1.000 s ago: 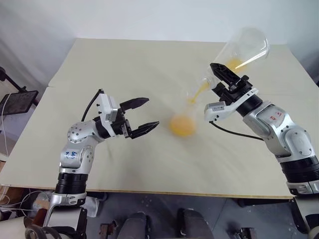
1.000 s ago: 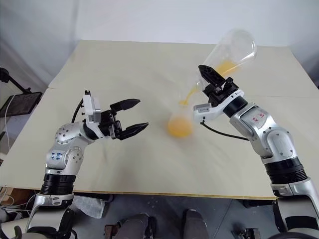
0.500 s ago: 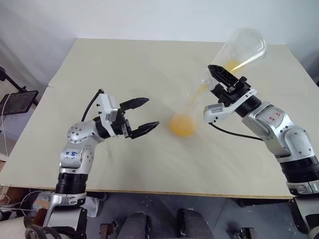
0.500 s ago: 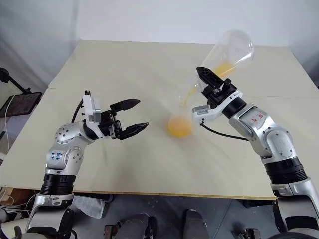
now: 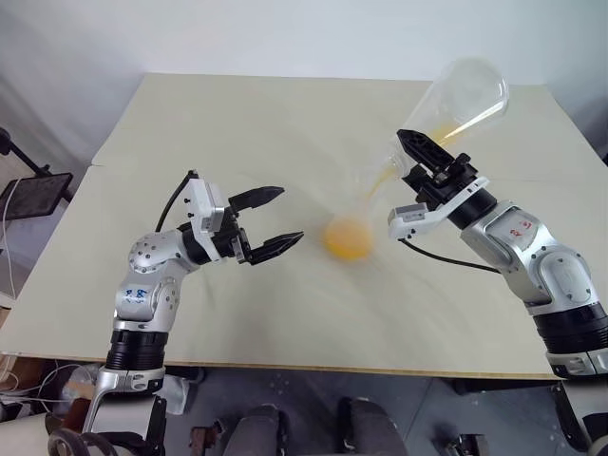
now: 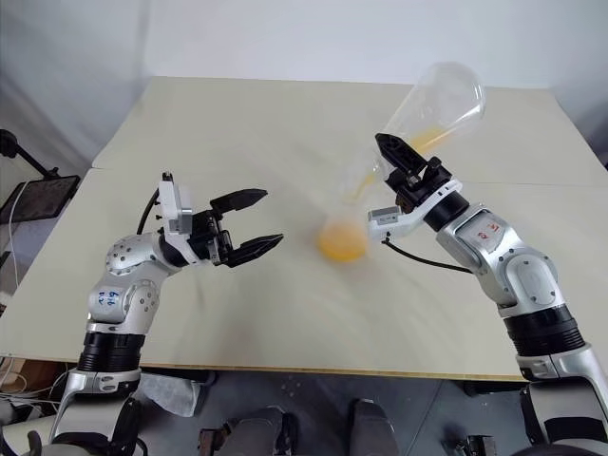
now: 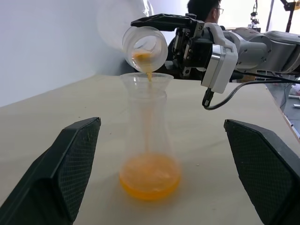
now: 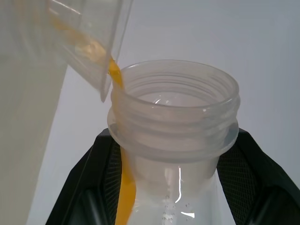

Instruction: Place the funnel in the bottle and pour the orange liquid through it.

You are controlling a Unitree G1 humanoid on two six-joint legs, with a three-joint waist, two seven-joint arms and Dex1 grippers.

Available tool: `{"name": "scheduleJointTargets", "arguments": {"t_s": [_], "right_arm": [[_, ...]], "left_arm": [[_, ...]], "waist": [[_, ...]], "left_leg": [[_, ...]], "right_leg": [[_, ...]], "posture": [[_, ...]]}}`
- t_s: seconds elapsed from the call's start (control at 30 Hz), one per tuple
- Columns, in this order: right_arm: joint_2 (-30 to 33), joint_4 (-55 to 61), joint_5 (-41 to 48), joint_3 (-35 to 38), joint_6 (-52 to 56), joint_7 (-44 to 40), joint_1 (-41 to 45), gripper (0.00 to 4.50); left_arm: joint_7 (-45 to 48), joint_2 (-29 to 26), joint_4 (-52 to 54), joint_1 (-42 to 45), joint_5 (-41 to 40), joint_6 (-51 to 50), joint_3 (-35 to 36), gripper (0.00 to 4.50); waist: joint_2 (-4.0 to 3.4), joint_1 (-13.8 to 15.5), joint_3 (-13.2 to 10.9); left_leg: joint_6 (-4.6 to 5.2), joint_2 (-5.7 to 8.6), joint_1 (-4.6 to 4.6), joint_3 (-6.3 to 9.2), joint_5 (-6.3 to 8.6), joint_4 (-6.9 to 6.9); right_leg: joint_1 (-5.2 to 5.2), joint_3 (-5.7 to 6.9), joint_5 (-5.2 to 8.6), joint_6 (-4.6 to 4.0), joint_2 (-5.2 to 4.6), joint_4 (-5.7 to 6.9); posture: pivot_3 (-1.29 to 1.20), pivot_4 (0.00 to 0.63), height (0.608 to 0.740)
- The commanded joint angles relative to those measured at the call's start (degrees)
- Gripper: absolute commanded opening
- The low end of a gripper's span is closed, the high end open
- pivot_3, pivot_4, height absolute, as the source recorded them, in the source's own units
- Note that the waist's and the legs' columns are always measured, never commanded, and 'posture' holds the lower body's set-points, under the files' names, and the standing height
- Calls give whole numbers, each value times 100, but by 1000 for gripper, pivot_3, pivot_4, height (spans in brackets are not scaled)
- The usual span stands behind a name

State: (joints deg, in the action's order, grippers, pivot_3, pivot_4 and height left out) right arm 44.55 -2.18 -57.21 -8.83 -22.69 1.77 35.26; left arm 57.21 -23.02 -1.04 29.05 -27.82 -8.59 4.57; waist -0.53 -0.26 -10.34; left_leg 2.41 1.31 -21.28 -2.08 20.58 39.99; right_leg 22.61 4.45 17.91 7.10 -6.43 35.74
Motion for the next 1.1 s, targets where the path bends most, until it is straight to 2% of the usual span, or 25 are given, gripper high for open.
{"name": "scheduleJointTargets", "arguments": {"t_s": [0.03, 1.1], "right_arm": [[96, 222, 26, 40, -48, 94, 110, 2423], [235, 17, -64, -68, -107, 213, 440, 2423]], "left_arm": [[16, 16, 29, 105, -79, 118, 43, 4500], [37, 62, -62, 131, -80, 229, 22, 4500]], "waist": [[0, 2, 0], [0, 0, 0]], "left_leg": [[0, 0, 0, 0, 0, 0], [-1, 0, 0, 0, 0, 0]], "right_leg": [[0, 0, 0, 0, 0, 0], [0, 0, 0, 0, -1, 0]], "posture": [[0, 150, 740], [0, 150, 740]]}}
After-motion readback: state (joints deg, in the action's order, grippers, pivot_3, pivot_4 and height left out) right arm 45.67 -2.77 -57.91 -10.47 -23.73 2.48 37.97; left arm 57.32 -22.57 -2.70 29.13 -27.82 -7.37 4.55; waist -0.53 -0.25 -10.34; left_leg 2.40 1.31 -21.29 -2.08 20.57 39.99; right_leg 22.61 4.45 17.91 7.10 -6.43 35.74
